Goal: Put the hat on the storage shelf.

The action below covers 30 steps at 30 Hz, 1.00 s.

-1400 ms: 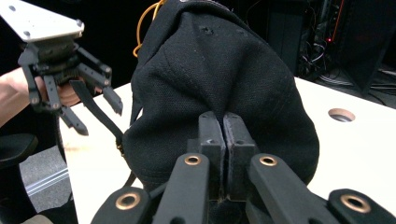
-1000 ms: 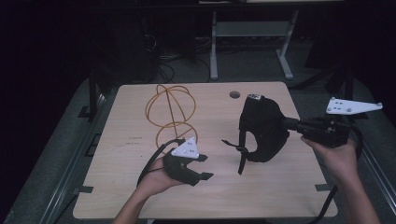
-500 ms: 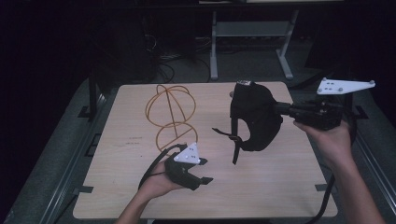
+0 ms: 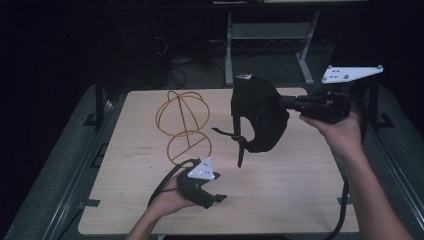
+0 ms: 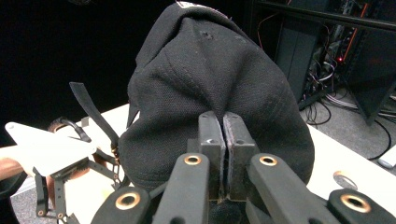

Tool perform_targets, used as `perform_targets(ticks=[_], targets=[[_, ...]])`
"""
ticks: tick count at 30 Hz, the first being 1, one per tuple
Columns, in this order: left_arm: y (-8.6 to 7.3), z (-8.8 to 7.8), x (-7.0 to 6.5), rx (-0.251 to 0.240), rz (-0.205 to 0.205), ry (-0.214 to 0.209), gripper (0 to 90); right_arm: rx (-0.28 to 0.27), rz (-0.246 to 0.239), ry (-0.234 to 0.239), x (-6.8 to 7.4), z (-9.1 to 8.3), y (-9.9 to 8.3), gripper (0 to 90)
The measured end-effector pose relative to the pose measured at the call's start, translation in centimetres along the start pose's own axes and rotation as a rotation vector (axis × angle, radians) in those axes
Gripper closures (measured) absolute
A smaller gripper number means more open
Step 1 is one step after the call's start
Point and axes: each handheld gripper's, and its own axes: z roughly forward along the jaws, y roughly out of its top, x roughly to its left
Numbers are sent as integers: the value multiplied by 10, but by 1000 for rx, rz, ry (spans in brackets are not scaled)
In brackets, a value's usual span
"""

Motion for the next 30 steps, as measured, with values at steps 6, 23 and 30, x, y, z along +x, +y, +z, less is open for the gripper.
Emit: perform_targets(ticks=[6, 23, 30], targets=[[-1, 1, -1, -7, -2, 6, 286, -3, -20, 13, 3, 8, 13, 880], [-4, 1, 3, -4, -11, -4, 276, 17, -58, 63, 12, 48, 51, 880], [-5, 1, 3, -13, -30, -7, 276, 34, -73, 97, 18, 70, 70, 880]])
